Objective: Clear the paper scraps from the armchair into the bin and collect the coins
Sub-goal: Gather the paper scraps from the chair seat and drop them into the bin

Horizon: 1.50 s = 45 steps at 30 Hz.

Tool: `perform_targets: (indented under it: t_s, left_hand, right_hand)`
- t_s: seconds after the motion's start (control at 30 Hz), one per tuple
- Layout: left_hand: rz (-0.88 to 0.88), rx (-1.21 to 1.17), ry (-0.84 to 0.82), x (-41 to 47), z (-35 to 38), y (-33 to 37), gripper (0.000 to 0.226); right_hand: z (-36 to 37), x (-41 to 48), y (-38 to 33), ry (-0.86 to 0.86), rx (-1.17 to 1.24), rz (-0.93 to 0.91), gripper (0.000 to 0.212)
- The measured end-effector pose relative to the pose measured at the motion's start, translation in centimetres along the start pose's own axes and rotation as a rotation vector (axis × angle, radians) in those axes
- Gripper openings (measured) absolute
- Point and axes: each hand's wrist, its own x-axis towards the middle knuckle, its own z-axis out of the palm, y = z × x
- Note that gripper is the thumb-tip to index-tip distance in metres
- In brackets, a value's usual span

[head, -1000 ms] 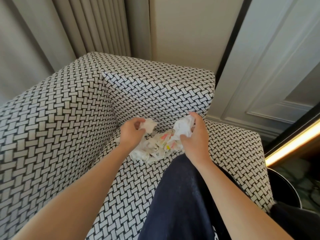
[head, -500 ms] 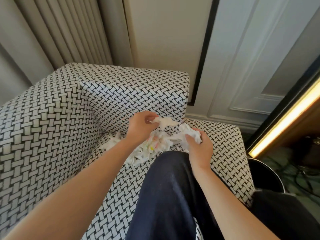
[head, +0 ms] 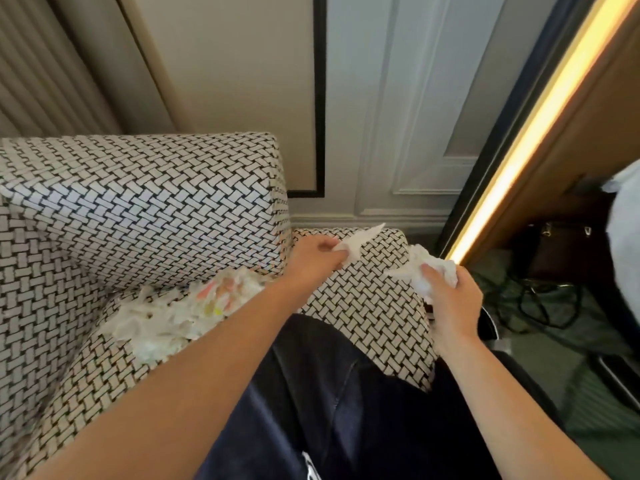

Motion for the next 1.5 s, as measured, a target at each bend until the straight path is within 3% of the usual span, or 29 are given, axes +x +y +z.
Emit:
perform_targets:
  t_s: [0.23, 0.4, 0.53, 0.63, 0.87, 1.0, 1.1, 1.5]
  left_hand:
    - [-0.168, -0.102, -0.18, 2.4, 9.0, 1.3, 0.035]
    - [-0.227, -0.088, -0.322, 3.6, 13.7, 2.0, 0.042]
    - [-0.224, 0.024, -0.5, 3.9, 16.1, 1.6, 0.062]
    - [-0.233, 0.081, -0.537, 3.9, 17.0, 1.0, 0.072]
    - [-0.199, 0.08, -0.541, 4.0, 16.2, 0.3, 0.057]
    - [-0.18, 0.098, -0.502, 4.2, 15.6, 0.3, 0.048]
    - [-0.171, 0.093, -0.499, 4.0, 15.1, 0.6, 0.041]
    - [-0.068, 0.204, -0.485, 1.6, 10.1, 2.2, 0.03]
  right_hand:
    - [-7.4, 5.6, 1.7, 0.176, 0.02, 0.092, 0.007]
    - [-11.0, 9.0, 4.3, 0.226, -0.04, 0.196, 0.03]
    - [-12.3, 10.8, 6.6, 0.199, -0.034, 0.252, 0.047]
    - [-12.3, 11.7, 8.1, 0.183, -0.014, 0.325, 0.051]
    - [-10.0, 12.6, 8.9, 0.146, 0.015, 0.427, 0.044]
    - [-9.1, 12.5, 8.3, 0.098, 0.014, 0.486, 0.07]
    - [-8.9, 12.6, 7.9, 0.06, -0.002, 0.478, 0.076]
    - [-5.4, 8.1, 1.7, -0.118, -0.125, 0.216, 0.035]
